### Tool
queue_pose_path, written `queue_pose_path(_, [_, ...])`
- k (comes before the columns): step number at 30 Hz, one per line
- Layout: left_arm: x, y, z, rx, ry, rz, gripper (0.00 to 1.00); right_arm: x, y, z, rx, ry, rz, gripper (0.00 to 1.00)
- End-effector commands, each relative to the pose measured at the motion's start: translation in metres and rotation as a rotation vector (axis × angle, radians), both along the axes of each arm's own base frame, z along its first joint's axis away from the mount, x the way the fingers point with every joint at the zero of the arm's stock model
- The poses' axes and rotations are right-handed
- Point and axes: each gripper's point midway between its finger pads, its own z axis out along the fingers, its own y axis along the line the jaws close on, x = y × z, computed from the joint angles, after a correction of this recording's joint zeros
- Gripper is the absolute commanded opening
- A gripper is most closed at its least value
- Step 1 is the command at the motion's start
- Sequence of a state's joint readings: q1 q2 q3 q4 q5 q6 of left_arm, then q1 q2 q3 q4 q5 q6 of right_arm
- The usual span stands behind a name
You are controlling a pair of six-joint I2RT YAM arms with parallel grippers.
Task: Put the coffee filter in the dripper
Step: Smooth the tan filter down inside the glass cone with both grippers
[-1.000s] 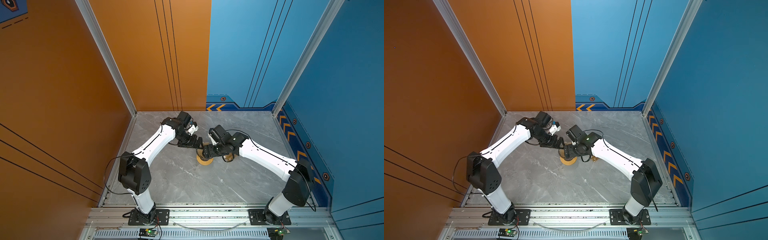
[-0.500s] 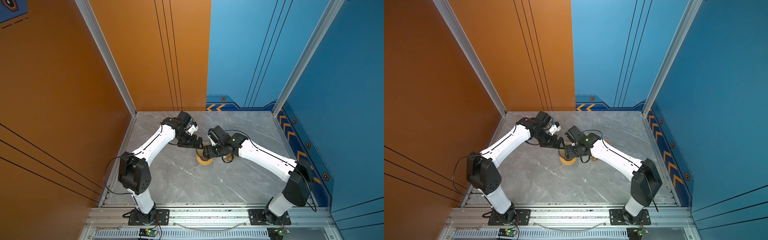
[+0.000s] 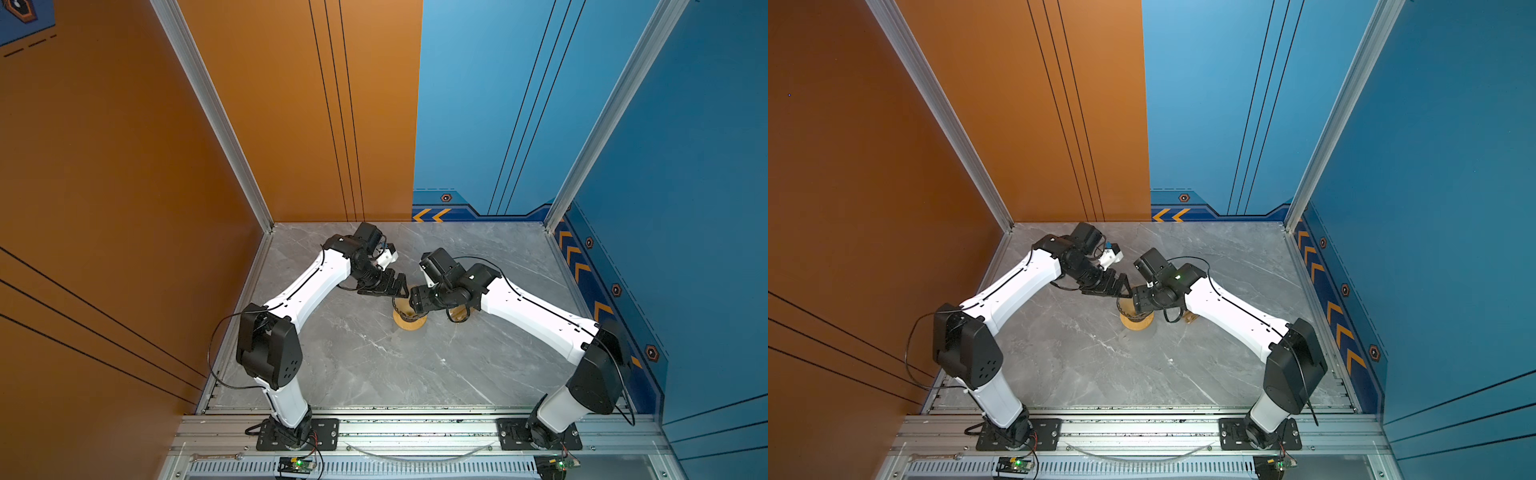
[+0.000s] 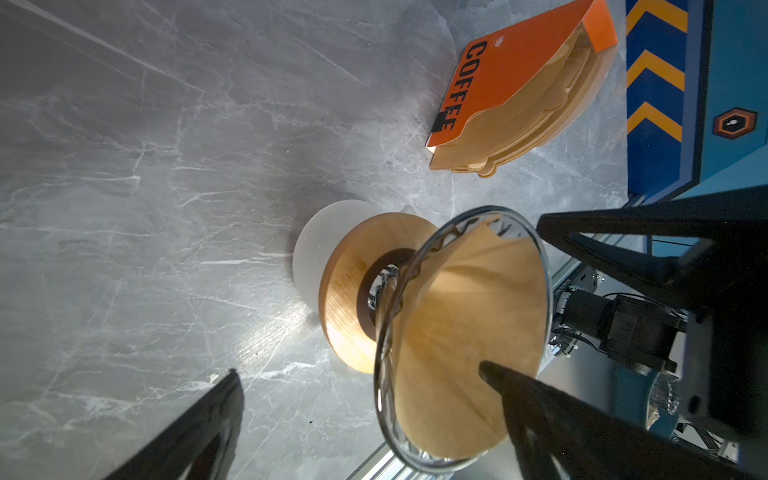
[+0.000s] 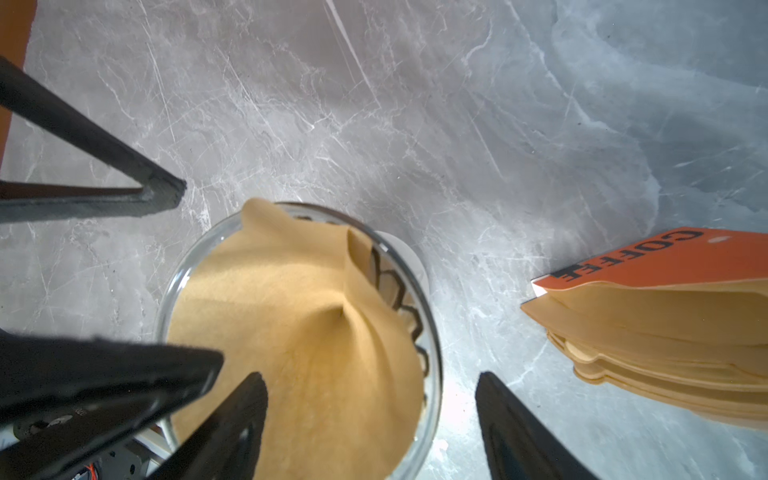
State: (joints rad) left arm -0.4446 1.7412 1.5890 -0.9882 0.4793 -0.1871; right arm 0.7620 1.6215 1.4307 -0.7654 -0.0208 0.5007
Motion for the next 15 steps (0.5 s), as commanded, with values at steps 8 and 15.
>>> queue_pose_path(8, [-0.005, -0.008, 0.018, -0.131, 0.017, -0.002, 0.91, 0.011, 0.008, 0.021, 0.084, -0.035, 0.018, 0.67])
queue_pose_path(15, [-0.004, -0.012, 0.023, -0.169, 0.009, -0.007, 0.81, 0.014, 0.010, 0.020, 0.093, -0.033, 0.023, 0.63])
